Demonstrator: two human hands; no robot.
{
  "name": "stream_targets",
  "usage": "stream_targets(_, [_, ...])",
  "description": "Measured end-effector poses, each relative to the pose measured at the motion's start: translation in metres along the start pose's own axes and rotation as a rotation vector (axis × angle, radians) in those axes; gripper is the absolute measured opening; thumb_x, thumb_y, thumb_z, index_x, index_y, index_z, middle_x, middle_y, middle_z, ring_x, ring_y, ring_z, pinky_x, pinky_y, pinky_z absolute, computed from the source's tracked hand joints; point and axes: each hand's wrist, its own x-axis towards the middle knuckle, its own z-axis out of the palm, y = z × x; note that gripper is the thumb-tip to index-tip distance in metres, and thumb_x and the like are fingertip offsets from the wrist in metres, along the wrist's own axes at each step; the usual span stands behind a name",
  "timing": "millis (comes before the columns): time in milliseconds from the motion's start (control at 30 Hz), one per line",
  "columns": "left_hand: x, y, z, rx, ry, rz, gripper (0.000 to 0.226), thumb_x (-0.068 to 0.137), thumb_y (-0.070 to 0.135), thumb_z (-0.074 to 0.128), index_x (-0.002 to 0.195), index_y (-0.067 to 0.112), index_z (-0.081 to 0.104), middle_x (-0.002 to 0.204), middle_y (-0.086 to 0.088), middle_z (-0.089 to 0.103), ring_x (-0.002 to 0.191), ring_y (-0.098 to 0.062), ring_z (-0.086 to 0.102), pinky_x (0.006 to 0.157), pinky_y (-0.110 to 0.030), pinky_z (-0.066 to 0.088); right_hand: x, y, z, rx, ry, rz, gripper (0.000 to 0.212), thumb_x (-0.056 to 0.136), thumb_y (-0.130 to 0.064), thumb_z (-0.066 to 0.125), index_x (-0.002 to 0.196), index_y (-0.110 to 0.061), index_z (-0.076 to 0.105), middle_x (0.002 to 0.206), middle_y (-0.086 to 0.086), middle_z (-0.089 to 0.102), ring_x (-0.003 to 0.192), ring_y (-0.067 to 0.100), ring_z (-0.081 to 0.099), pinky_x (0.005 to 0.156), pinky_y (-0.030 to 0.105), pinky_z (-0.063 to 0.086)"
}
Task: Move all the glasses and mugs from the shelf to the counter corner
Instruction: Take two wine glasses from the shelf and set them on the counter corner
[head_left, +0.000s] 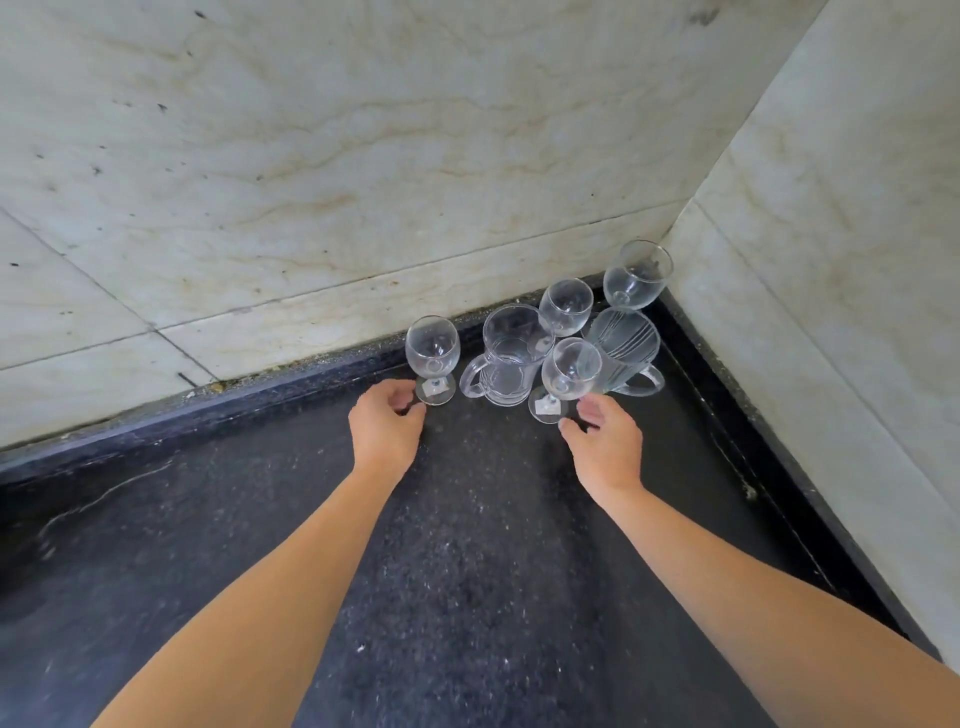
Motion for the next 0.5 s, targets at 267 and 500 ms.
stream_targets(267, [-0.091,0.007,-0.060,0.459,-0.331,0.025,0.024,0.090,0.023,0.057,0.111,0.015,0.066,0.108,-0.007,0.069,0.099,-0.028,0.063,0.086,-0.032,0.048,-0.078,-0.031,-0.050,-0.627,-0.400,-0.262,0.030,0.092,-0.029,0.055,0.121,-0.023,0.060,0.118,-0.002,0.063,0.102,0.022,0.063,0.082,0.034,0.046])
stream_targets(500, [-0.214,0.001,-0.123,0.783,-0.163,0.124,0.029,0.092,0.025,0.045,0.115,0.020,0.062,0.115,-0.002,0.065,0.107,-0.028,0.058,0.086,-0.035,0.046,-0.138,-0.079,-0.066,-0.920,-0.554,-0.779,0.031,0.095,-0.028,0.047,0.122,-0.016,0.057,0.119,0.007,0.059,0.105,0.030,0.057,0.083,0.041,0.045])
